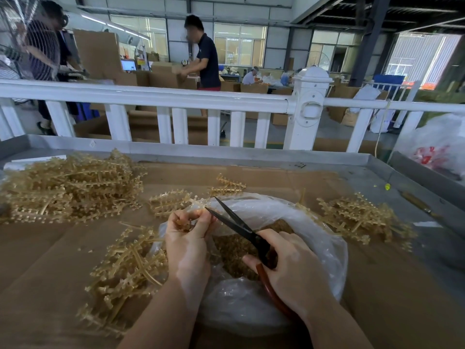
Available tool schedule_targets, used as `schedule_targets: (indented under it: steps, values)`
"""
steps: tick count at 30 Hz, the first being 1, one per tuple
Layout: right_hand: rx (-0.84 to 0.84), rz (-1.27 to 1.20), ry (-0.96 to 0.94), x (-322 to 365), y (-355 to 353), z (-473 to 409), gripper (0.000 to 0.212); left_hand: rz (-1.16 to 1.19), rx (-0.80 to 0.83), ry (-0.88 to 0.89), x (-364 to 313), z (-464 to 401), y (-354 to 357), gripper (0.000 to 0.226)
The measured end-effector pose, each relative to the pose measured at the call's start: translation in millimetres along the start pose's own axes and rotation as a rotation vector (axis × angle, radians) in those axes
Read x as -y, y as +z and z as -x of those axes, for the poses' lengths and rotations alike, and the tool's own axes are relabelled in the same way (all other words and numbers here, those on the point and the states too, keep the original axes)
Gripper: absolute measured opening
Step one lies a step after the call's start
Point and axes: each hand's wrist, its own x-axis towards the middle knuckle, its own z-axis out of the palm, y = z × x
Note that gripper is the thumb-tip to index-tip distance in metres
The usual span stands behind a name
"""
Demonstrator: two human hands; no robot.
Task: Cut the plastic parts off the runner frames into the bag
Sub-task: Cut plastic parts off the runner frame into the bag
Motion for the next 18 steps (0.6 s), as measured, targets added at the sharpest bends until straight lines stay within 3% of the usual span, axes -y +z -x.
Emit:
schedule_targets:
  steps: [12,18]
  values:
    - [0.001,-0.019,-0.009,-0.4,-1.8,1.0,0.036,0.083,-0.052,0.039,-3.4,-0.6,0.8,0.031]
    - [0.007,-0.018,-0.001,-0.7,-1.2,1.3,0.036,0.018,0.029,0.078,0.1,-2.0,-1.5,0.032]
